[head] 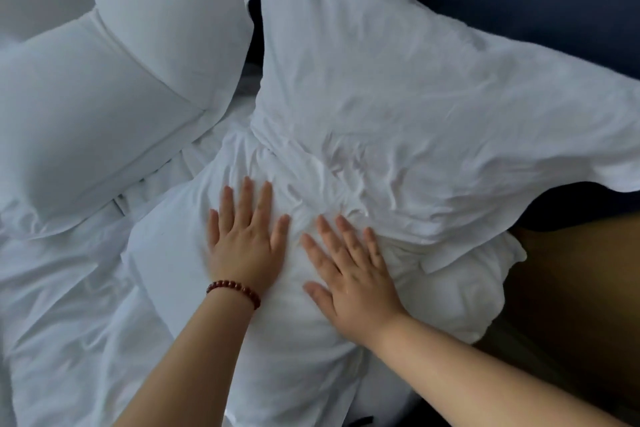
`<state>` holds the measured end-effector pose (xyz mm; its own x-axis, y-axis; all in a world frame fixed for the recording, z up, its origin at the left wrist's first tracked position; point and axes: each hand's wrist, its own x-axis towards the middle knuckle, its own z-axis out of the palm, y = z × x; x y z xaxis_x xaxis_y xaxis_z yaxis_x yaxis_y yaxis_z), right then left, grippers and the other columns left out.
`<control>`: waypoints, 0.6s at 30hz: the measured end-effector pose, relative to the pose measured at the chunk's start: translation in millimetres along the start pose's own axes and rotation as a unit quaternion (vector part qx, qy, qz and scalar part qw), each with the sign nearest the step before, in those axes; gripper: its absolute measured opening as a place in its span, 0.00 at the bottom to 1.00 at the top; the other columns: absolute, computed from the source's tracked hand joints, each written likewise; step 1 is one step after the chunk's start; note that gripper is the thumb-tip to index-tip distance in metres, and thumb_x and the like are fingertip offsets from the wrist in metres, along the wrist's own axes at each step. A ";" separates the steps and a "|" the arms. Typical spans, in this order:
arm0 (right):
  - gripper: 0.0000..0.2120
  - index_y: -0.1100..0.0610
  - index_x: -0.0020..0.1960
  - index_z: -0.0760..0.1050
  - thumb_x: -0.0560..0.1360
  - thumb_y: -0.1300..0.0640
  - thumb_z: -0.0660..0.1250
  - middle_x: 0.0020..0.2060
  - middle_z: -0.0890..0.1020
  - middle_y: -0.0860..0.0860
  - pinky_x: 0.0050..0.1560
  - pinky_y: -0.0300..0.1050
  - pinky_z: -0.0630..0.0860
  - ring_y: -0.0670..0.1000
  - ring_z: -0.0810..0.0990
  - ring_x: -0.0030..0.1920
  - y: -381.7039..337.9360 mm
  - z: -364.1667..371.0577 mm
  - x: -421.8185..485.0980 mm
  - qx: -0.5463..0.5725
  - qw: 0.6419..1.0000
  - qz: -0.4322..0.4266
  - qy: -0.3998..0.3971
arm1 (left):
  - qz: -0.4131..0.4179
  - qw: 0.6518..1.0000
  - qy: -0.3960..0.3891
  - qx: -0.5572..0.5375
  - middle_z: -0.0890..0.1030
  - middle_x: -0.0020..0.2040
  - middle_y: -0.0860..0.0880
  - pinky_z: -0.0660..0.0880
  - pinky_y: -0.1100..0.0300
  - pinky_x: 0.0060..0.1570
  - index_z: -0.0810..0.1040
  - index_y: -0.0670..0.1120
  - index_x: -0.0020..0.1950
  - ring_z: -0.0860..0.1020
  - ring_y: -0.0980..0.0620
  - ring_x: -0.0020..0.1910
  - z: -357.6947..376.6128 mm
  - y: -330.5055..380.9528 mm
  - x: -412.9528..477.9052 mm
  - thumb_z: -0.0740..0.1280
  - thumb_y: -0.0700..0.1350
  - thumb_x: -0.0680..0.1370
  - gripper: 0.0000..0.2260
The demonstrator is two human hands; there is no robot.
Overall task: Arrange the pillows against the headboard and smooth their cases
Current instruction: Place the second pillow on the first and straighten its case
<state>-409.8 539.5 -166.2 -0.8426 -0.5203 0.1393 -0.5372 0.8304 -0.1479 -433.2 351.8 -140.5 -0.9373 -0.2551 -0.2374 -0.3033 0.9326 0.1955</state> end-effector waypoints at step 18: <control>0.30 0.49 0.79 0.58 0.79 0.40 0.55 0.79 0.56 0.52 0.75 0.65 0.49 0.60 0.51 0.79 -48.1 21.7 -41.1 0.041 0.999 0.003 -0.003 | -0.014 0.997 0.040 -0.059 0.36 0.80 0.52 0.31 0.51 0.74 0.40 0.57 0.79 0.31 0.53 0.76 52.3 -32.7 -109.9 0.44 0.62 0.80 0.29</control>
<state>-350.1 516.7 -186.1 -0.8454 -0.5176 0.1316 -0.5340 0.8141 -0.2282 -311.3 362.7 -170.6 -0.9378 -0.3038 -0.1679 -0.3423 0.8900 0.3012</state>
